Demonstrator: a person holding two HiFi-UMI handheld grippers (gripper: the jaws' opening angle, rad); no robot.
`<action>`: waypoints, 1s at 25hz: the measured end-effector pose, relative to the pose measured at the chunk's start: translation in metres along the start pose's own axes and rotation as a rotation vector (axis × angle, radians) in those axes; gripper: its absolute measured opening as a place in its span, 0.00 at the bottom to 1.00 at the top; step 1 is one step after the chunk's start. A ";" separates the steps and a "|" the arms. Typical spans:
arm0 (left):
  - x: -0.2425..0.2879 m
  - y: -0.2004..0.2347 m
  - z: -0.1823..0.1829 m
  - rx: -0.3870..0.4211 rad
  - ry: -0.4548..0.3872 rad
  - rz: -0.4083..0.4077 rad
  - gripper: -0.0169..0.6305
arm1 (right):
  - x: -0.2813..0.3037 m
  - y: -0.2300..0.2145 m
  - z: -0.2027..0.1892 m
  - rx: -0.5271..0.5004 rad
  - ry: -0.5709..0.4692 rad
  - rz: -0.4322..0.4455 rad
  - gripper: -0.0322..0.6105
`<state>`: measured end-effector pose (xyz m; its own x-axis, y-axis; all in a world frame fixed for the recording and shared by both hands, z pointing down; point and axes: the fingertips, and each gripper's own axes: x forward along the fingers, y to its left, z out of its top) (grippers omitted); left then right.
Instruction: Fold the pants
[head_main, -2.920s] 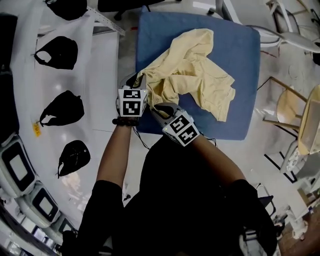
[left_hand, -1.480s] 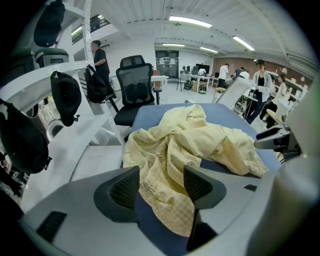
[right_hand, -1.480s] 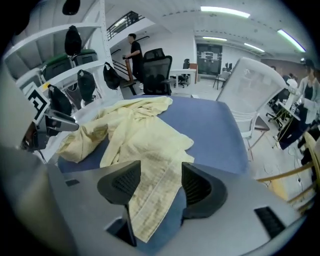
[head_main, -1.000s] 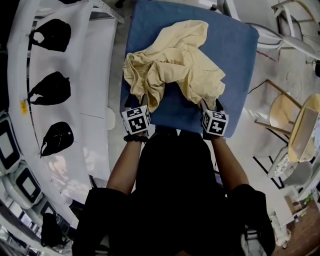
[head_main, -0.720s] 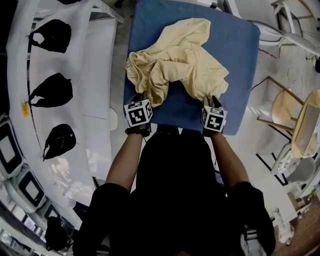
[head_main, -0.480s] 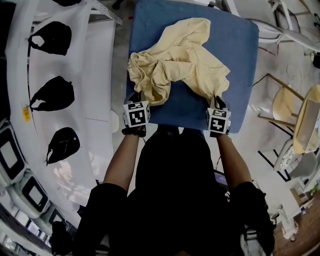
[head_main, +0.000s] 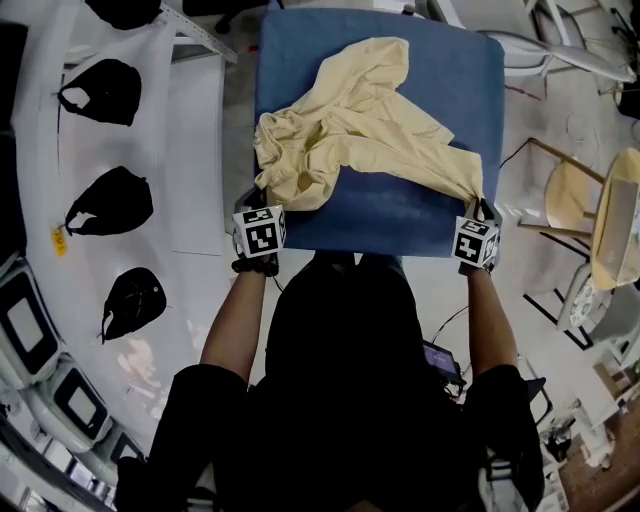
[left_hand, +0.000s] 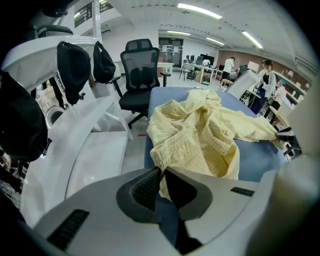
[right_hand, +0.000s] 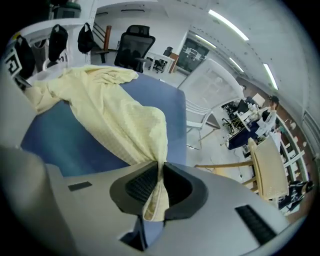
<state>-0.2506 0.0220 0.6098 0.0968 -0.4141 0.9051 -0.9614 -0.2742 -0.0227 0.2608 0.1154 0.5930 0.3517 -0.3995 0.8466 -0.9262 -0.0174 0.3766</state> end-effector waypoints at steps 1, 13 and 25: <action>-0.001 0.004 -0.001 0.000 0.000 0.012 0.09 | 0.002 -0.010 -0.006 -0.023 0.009 -0.021 0.11; -0.012 0.055 -0.004 -0.013 -0.010 0.145 0.09 | 0.011 -0.041 -0.052 -0.026 0.080 -0.042 0.12; -0.033 0.057 -0.007 -0.124 -0.068 0.120 0.32 | -0.027 -0.014 -0.002 -0.025 -0.093 0.048 0.33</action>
<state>-0.3100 0.0258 0.5817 -0.0079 -0.4960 0.8683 -0.9911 -0.1117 -0.0729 0.2640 0.1285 0.5657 0.2919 -0.4824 0.8259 -0.9375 0.0266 0.3469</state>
